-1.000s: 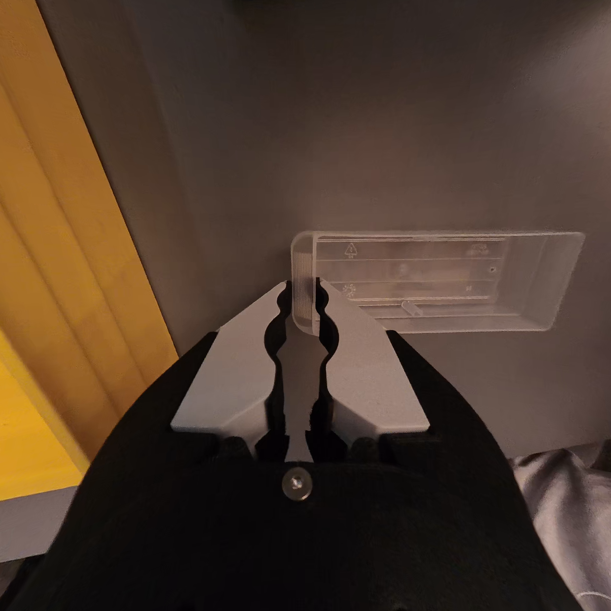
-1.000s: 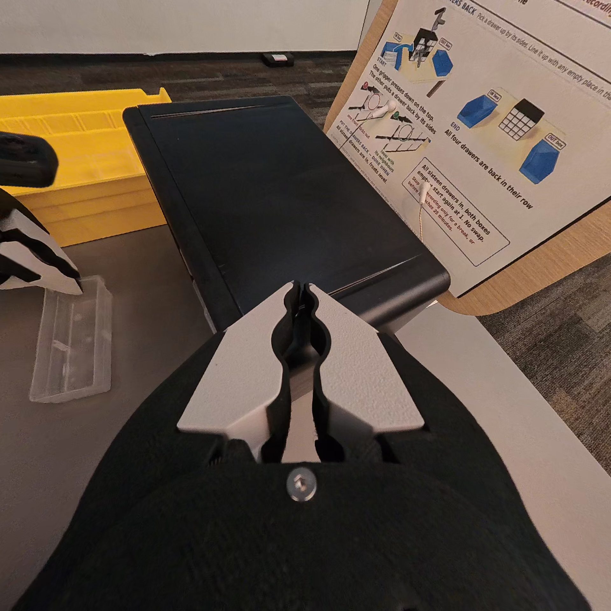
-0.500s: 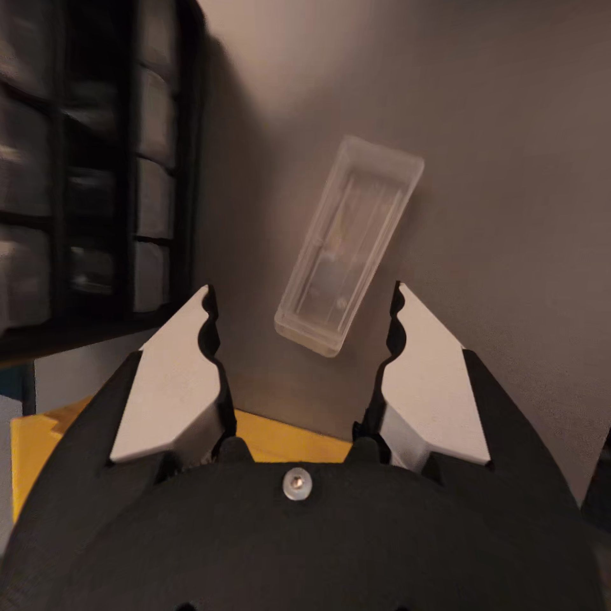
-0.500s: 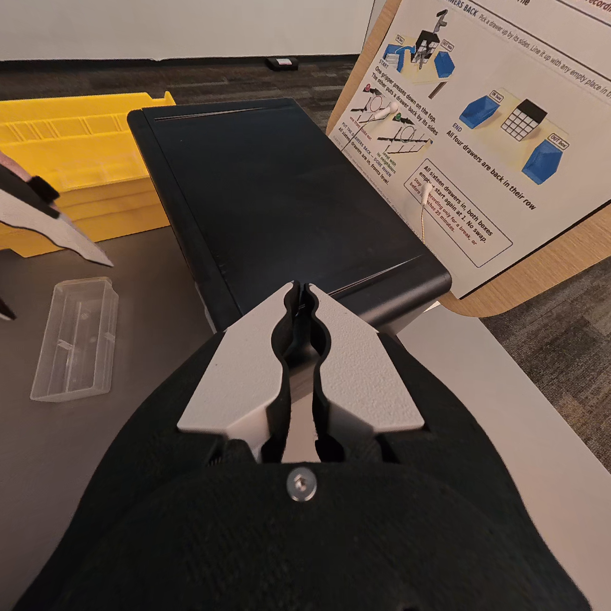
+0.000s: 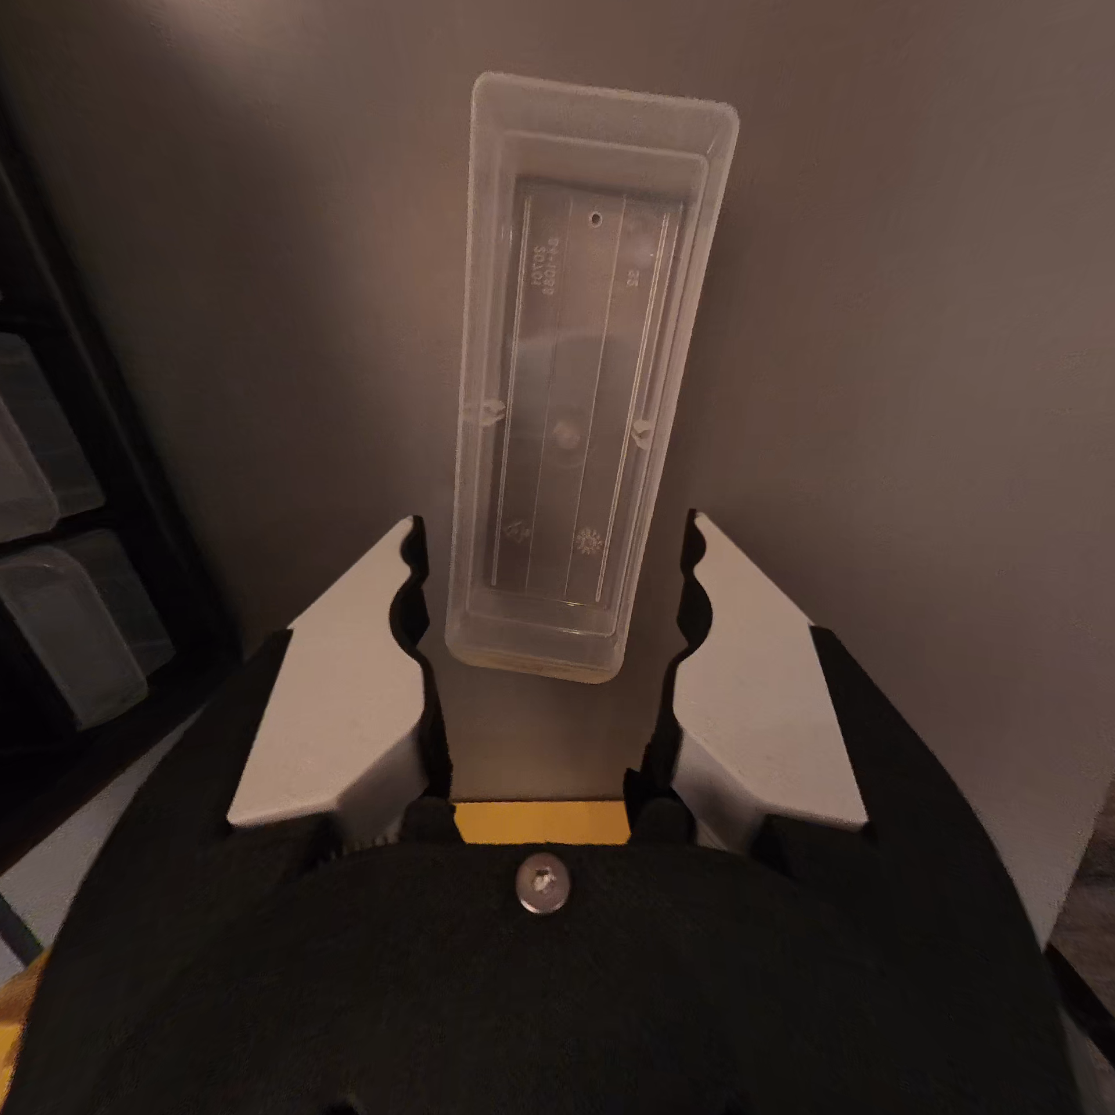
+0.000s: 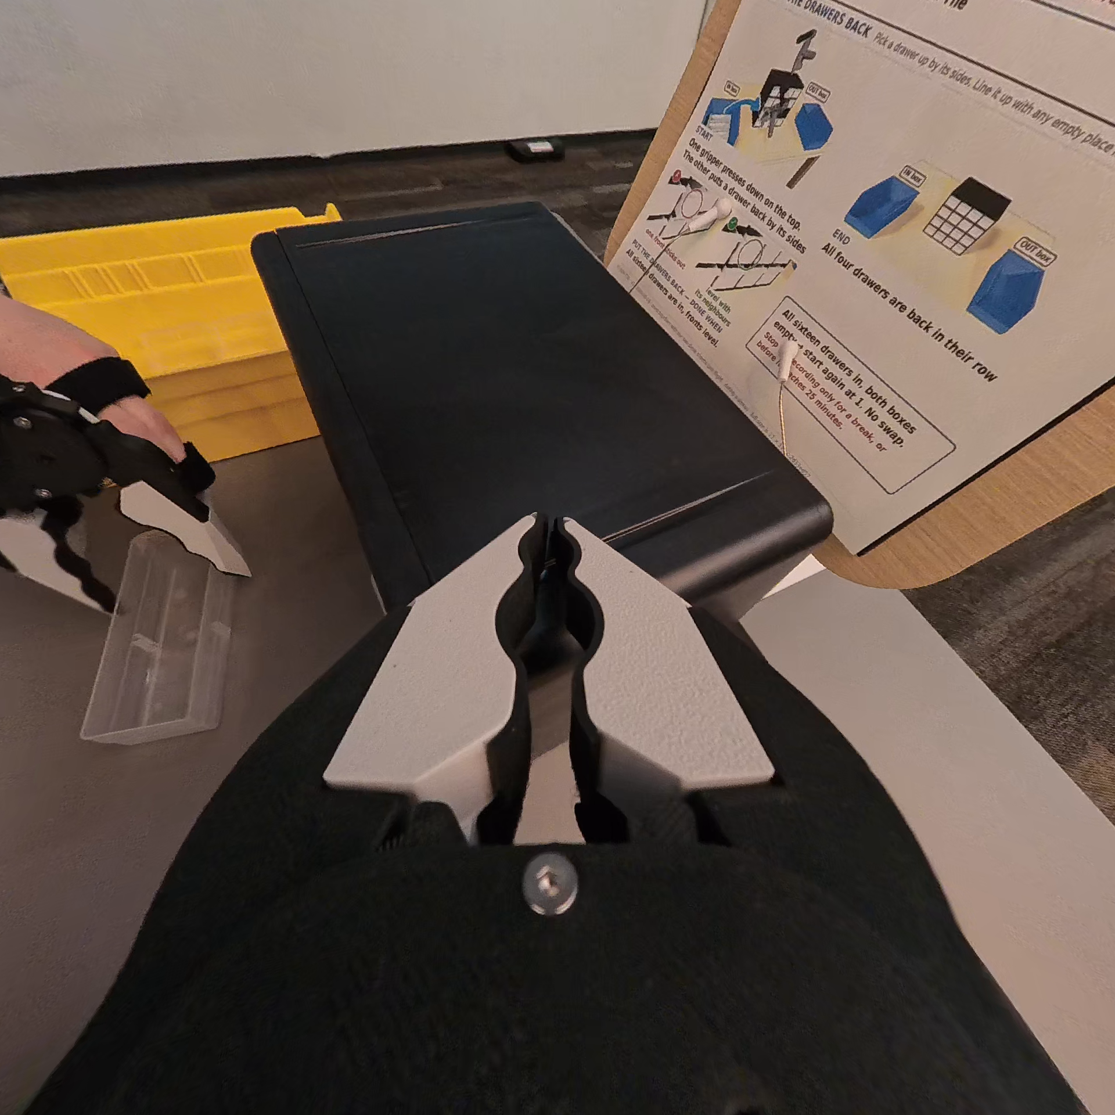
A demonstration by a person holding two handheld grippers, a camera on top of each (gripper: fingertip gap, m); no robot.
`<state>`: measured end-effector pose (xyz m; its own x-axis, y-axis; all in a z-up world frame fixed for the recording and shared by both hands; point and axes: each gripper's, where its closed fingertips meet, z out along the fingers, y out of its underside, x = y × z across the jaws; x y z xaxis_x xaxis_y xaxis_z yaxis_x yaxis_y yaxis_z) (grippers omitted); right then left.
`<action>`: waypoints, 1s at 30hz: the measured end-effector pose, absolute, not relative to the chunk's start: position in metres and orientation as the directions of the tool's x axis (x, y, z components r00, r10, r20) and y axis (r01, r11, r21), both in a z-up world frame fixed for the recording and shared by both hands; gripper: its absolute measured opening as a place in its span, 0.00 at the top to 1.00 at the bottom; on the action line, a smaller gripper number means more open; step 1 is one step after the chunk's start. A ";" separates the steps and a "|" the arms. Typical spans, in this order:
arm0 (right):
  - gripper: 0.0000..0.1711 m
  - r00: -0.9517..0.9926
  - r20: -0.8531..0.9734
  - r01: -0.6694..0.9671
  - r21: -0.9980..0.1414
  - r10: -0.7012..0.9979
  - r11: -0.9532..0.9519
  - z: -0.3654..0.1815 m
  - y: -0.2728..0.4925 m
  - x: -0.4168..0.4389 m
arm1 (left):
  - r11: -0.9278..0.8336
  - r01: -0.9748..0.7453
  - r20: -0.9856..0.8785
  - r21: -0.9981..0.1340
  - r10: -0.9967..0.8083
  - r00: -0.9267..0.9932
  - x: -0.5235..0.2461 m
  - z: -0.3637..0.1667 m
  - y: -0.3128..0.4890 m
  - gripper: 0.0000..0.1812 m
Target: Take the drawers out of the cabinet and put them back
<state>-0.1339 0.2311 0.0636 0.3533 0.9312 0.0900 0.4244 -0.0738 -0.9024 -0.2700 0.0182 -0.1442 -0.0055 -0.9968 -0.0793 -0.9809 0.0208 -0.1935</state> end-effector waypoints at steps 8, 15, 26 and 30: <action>0.99 0.321 0.078 0.404 -0.913 0.944 -0.062 0.063 0.230 -0.133 | -0.028 -0.980 -0.140 -0.195 -0.988 0.056 -0.273 -0.148 0.020 0.63; 0.99 0.274 0.056 0.354 -0.934 0.960 -0.047 0.063 0.230 -0.133 | -0.128 -0.966 -0.080 -0.225 -0.986 0.149 -0.270 -0.144 0.009 0.60; 1.00 0.278 0.081 0.362 -0.932 0.957 -0.027 0.063 0.231 -0.133 | -0.275 -0.917 -0.074 -0.290 -0.949 0.308 -0.260 -0.133 0.015 0.50; 1.00 0.271 0.066 0.353 -0.935 0.960 -0.036 0.063 0.231 -0.133 | -0.373 -0.884 -0.062 -0.282 -0.913 0.404 -0.267 -0.144 0.006 0.52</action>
<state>-0.1333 0.2305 0.0632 0.2705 0.9605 0.0656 0.3528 -0.0355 -0.9350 -0.2668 0.0064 -0.1445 0.4042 -0.9126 -0.0616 -0.8842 -0.3726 -0.2816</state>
